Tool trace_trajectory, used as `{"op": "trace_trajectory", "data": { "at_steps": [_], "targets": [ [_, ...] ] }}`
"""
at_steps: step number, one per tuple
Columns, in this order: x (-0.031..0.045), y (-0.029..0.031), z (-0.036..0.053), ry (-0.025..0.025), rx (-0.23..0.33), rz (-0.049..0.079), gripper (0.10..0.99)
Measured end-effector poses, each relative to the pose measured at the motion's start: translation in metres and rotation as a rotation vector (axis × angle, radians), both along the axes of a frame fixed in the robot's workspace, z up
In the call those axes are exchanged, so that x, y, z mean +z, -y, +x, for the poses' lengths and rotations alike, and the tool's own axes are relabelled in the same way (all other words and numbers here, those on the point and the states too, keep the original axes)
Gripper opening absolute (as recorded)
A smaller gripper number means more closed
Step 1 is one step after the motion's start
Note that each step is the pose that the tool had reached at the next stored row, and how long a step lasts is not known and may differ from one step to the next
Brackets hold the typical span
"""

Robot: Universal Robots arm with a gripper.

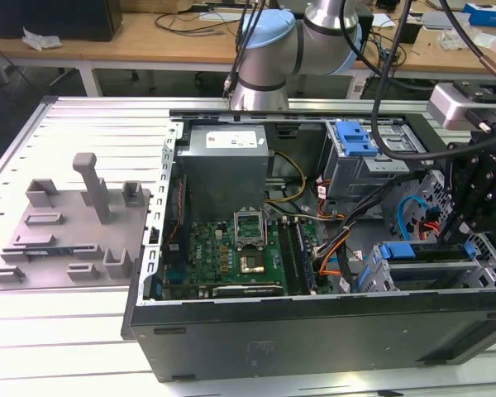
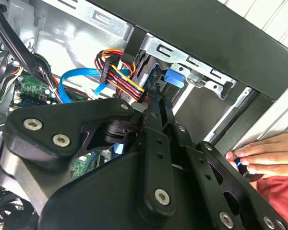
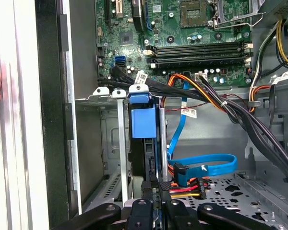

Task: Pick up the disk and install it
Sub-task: 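Insert the first disk wire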

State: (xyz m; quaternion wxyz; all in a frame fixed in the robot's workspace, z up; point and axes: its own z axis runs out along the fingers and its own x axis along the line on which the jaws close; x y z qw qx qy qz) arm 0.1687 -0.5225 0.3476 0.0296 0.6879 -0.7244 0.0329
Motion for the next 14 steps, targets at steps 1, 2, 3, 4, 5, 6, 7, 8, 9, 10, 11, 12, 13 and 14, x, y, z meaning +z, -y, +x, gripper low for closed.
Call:
{"op": "trace_trajectory", "data": {
  "at_steps": [1, 2, 3, 4, 5, 6, 7, 8, 9, 10, 11, 12, 13, 14],
  "targets": [
    [0.0000, 0.0000, 0.0000, 0.0000, 0.000, 0.000, 0.165],
    [0.0000, 0.0000, 0.0000, 0.0000, 0.000, 0.000, 0.165],
    [0.0000, 0.0000, 0.0000, 0.0000, 0.000, 0.000, 0.165],
    [0.0000, 0.0000, 0.0000, 0.0000, 0.000, 0.000, 0.165],
    [0.0000, 0.0000, 0.0000, 0.0000, 0.000, 0.000, 0.165],
    [0.0000, 0.0000, 0.0000, 0.0000, 0.000, 0.000, 0.165],
    [0.0000, 0.0000, 0.0000, 0.0000, 0.000, 0.000, 0.165],
    [0.0000, 0.0000, 0.0000, 0.0000, 0.000, 0.000, 0.165],
    [0.0000, 0.0000, 0.0000, 0.0000, 0.000, 0.000, 0.165],
    [0.0000, 0.0000, 0.0000, 0.0000, 0.000, 0.000, 0.165],
    [0.0000, 0.0000, 0.0000, 0.0000, 0.000, 0.000, 0.165],
    [-0.0001, 0.0000, 0.0000, 0.0001, 0.000, 0.000, 0.165],
    [-0.0001, 0.0000, 0.0000, 0.0000, 0.000, 0.000, 0.165],
    [-0.0002, 0.0000, 0.0002, 0.0001, 0.000, 0.000, 0.165]
  ]
}}
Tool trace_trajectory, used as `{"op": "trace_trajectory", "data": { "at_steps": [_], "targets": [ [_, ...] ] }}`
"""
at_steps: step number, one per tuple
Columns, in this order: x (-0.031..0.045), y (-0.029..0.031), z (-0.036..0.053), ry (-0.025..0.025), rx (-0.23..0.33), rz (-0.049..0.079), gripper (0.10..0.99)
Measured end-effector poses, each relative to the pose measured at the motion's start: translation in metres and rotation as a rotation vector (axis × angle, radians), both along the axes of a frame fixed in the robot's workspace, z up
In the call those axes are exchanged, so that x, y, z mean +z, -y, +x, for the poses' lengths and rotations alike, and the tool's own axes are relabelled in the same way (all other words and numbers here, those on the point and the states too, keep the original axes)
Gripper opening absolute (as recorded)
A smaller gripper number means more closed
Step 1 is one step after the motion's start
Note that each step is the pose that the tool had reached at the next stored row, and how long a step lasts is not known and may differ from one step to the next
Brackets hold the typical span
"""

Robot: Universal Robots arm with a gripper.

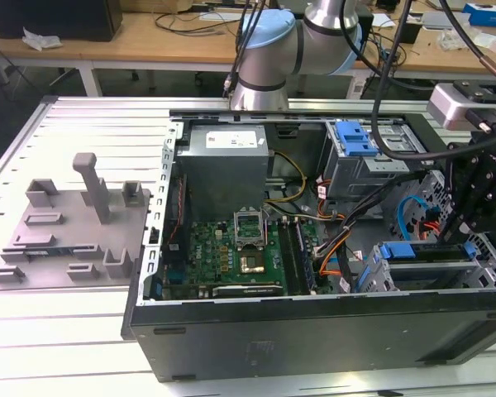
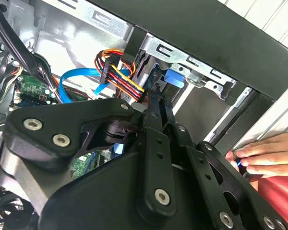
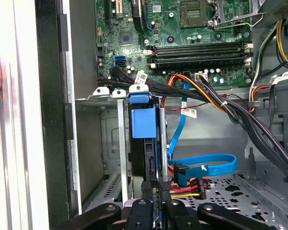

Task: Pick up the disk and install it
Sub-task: 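Insert the first disk wire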

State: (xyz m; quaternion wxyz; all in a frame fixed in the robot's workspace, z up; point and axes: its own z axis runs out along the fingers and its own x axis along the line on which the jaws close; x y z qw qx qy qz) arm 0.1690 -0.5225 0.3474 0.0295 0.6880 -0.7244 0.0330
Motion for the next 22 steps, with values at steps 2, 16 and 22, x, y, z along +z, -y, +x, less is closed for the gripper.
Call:
{"op": "trace_trajectory", "data": {
  "at_steps": [2, 16, 22],
  "targets": [
    [-0.0001, 0.0000, 0.0005, 0.0000, 0.000, 0.000, 0.165],
    [-0.0044, 0.0000, 0.0001, -0.0001, 0.000, 0.000, 0.165],
    [-0.0071, 0.0000, 0.0004, -0.0001, 0.000, 0.000, 0.165]
  ]
}}
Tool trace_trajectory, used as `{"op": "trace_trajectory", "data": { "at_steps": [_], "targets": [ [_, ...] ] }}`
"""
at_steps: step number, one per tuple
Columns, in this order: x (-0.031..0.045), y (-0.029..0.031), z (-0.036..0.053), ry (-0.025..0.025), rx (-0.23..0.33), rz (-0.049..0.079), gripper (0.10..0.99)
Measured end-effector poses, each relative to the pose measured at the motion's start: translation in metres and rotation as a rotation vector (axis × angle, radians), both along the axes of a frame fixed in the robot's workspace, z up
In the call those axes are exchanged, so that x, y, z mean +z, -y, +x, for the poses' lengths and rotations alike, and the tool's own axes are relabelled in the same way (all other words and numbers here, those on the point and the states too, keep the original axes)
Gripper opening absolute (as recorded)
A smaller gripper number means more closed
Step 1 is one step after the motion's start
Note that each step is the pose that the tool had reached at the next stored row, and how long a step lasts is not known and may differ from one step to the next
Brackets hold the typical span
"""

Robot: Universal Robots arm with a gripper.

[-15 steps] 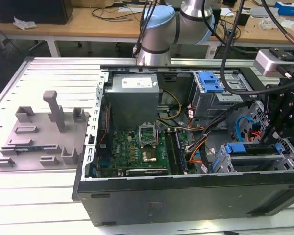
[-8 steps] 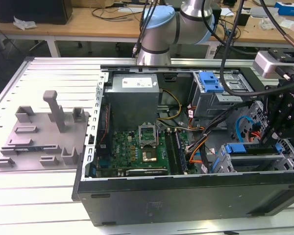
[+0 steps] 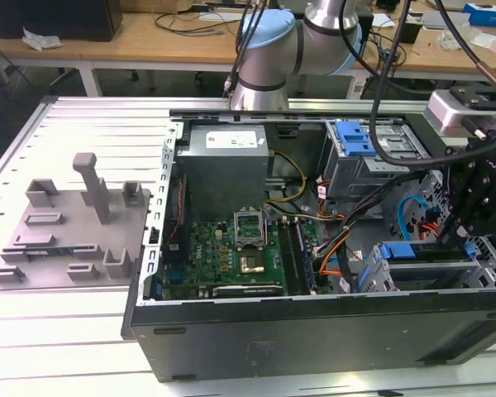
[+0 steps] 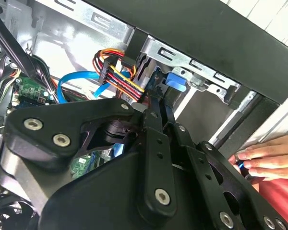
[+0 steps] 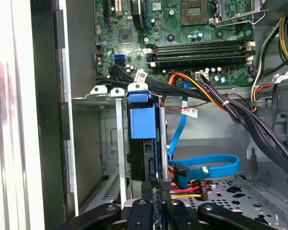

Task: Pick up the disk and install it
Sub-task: 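Insert the first disk wire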

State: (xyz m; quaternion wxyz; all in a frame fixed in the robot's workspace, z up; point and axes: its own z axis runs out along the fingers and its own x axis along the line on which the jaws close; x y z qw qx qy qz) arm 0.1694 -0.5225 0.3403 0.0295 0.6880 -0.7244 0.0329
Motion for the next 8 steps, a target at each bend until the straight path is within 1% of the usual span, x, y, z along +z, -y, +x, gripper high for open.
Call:
{"op": "trace_trajectory", "data": {
  "at_steps": [8],
  "targets": [
    [-0.0038, 0.0000, 0.0001, 0.0000, 0.000, 0.000, 0.165]
  ]
}}
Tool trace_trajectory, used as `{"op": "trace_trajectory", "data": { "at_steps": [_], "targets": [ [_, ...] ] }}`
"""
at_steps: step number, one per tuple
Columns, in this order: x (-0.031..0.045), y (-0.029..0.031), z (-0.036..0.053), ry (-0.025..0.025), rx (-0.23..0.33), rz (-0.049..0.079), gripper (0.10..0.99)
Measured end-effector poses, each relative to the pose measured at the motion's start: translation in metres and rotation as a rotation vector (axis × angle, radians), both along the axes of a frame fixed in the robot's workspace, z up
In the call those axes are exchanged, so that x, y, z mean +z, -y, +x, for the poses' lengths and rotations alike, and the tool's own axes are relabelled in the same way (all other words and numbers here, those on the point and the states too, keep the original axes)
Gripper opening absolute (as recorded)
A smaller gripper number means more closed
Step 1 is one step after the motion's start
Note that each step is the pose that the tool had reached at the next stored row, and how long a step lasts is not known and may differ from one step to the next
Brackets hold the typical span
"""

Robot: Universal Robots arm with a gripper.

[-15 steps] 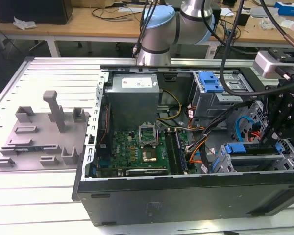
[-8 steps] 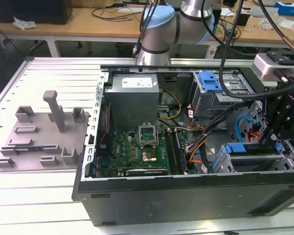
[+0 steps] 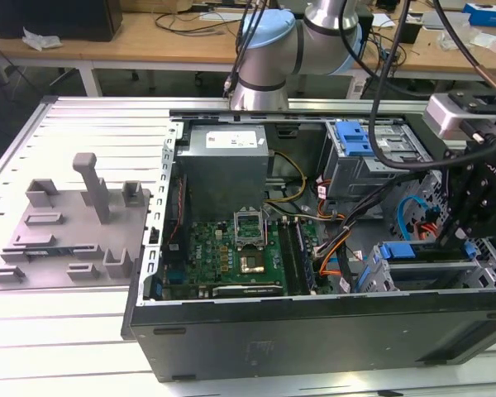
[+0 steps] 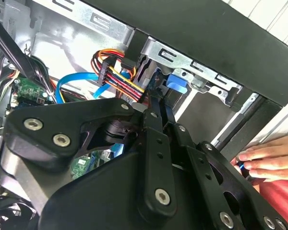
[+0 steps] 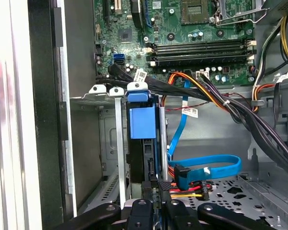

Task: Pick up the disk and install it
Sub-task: 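Insert the first disk wire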

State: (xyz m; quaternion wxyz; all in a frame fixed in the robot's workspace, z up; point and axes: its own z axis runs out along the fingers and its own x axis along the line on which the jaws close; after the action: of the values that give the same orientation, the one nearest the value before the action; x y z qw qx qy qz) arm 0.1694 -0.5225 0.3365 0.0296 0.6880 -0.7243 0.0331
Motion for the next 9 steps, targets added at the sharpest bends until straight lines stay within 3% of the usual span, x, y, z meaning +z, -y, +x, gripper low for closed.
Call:
{"op": "trace_trajectory", "data": {
  "at_steps": [7, 9],
  "targets": [
    [-0.0030, 0.0002, -0.0001, -0.0004, 0.000, 0.004, 0.176],
    [0.0015, 0.0003, -0.0001, -0.0001, 0.000, 0.000, 0.176]
  ]
}}
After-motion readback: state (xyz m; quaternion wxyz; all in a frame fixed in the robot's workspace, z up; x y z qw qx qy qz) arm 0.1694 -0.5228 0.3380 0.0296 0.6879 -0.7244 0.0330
